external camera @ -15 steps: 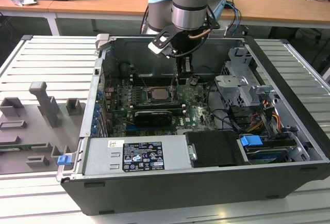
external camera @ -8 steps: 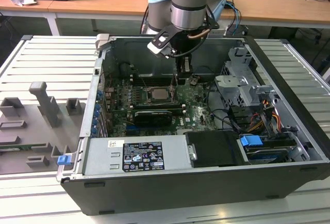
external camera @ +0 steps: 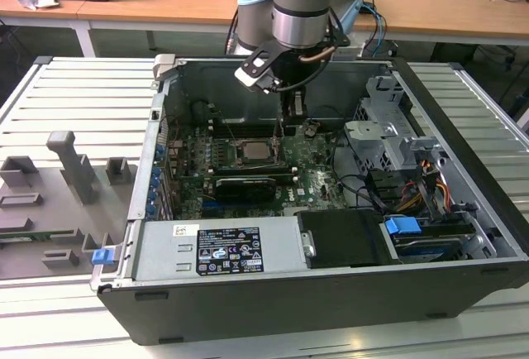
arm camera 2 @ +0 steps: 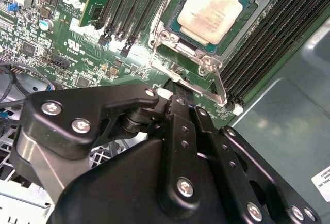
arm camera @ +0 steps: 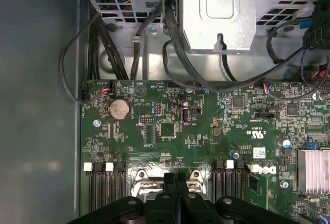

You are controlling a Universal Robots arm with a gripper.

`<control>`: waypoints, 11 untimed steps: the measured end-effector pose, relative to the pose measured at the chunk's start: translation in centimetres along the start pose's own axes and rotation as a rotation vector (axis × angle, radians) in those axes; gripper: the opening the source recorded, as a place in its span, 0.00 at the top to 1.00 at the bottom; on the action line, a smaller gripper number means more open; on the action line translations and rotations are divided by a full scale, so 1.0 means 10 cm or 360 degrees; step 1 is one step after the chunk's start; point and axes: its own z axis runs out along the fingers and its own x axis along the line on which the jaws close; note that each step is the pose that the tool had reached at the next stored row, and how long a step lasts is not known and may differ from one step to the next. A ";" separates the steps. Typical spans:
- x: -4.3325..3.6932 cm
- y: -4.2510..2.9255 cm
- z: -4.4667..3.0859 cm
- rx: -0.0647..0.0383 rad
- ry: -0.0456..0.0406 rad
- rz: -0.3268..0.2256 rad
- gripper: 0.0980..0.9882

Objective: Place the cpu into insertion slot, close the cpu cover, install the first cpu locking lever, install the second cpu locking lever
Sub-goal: 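Close the cpu cover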

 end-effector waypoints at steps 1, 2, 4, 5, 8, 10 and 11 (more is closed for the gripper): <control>0.000 -0.003 0.000 0.0000 0.0000 0.0000 0.99; 0.000 -0.008 0.000 0.0000 0.0000 0.0000 0.99; 0.000 -0.015 -0.001 0.0000 0.0000 0.0000 0.99; 0.000 -0.017 -0.001 0.0000 0.0000 0.0000 0.99; 0.000 -0.025 -0.001 0.0000 0.0000 0.0000 0.99; 0.000 -0.032 -0.001 0.0000 0.0000 0.0000 0.99; 0.000 -0.036 -0.001 0.0000 0.0000 0.0000 0.99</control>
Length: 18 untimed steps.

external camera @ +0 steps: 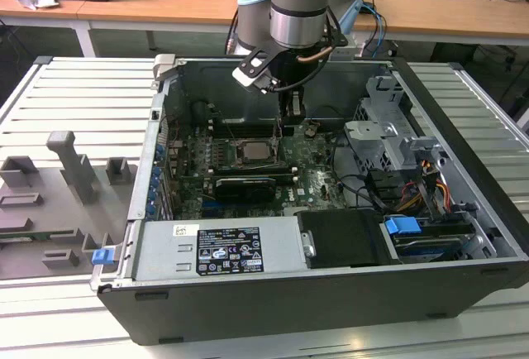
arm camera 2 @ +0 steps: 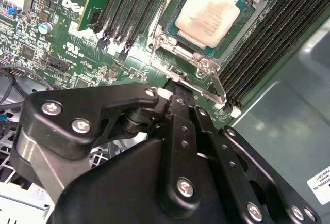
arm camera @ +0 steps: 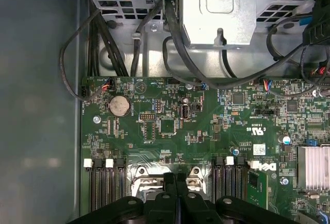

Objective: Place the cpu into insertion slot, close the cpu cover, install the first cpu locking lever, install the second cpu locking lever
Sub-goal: 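Close the cpu cover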

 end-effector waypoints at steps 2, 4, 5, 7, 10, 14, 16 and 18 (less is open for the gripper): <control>0.000 -0.007 0.000 0.0000 0.0000 0.0000 0.99; 0.000 -0.012 0.000 0.0000 0.0000 0.0000 0.99; 0.000 -0.014 -0.001 0.0000 0.0000 0.0000 0.99; 0.000 -0.020 -0.001 0.0000 0.0000 0.0000 0.99; 0.000 -0.032 -0.001 0.0000 0.0000 0.0000 0.99; 0.000 -0.043 -0.002 0.0000 0.0000 0.0000 0.99; 0.000 -0.047 -0.002 0.0000 0.0000 0.0000 0.99; 0.000 -0.051 -0.002 0.0000 0.0000 0.0000 0.99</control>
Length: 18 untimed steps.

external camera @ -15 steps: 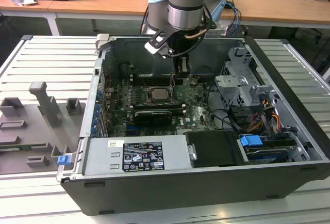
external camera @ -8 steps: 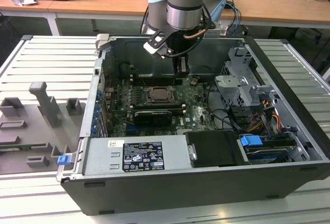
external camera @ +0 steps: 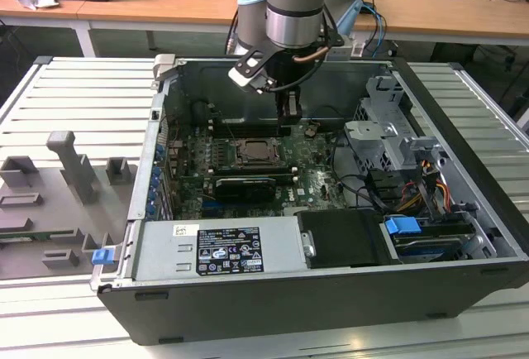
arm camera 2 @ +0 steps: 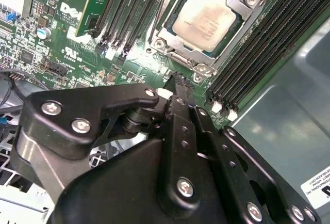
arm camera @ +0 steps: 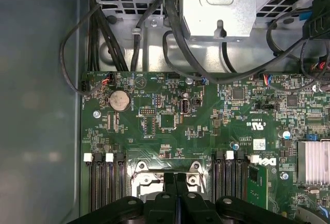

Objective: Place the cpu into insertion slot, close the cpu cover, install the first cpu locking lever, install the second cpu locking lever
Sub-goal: 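Close the cpu cover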

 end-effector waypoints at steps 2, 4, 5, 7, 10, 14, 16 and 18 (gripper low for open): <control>0.000 -0.004 0.000 0.0000 0.0000 0.0000 0.99; 0.000 -0.010 0.000 0.0000 0.0000 0.0000 0.99; 0.000 -0.013 -0.001 0.0000 0.0000 0.0000 0.99; 0.000 -0.020 -0.001 0.0000 0.0000 0.0000 0.99; 0.000 -0.059 -0.002 0.0000 0.0000 0.0000 0.99; 0.000 -0.122 -0.004 0.0000 0.0000 0.0000 0.99; 0.000 -0.171 -0.005 0.0000 0.0000 0.0000 0.99; 0.000 -0.260 -0.009 0.0000 0.0000 0.0000 0.99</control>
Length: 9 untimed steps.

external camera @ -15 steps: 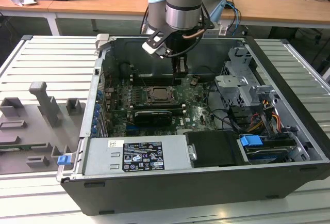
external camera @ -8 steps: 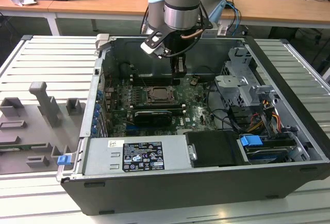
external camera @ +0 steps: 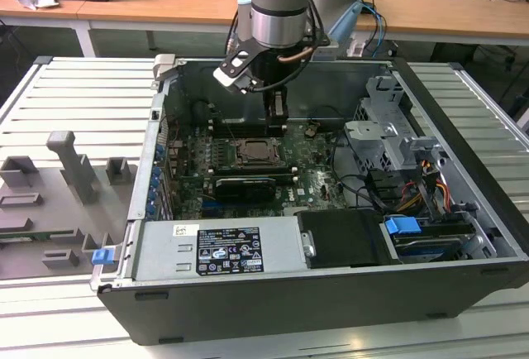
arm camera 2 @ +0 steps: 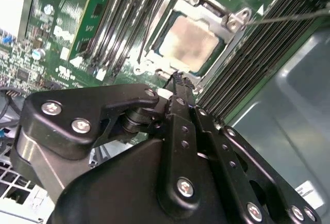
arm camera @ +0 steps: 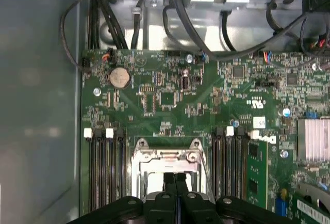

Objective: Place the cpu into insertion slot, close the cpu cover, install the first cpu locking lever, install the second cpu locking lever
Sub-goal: 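Close the cpu cover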

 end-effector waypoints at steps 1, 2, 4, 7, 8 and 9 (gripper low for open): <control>0.002 -0.030 -0.001 0.0000 0.0000 0.0000 0.99; 0.006 -0.064 -0.003 0.0000 0.0000 0.0000 0.99; 0.013 -0.112 -0.004 0.0000 0.0000 0.0000 0.99; 0.019 -0.185 -0.005 0.0000 0.0000 -0.0001 0.99; 0.019 -0.217 -0.006 0.0000 0.0000 -0.0001 0.99; 0.020 -0.250 -0.007 0.0000 0.0000 -0.0001 0.99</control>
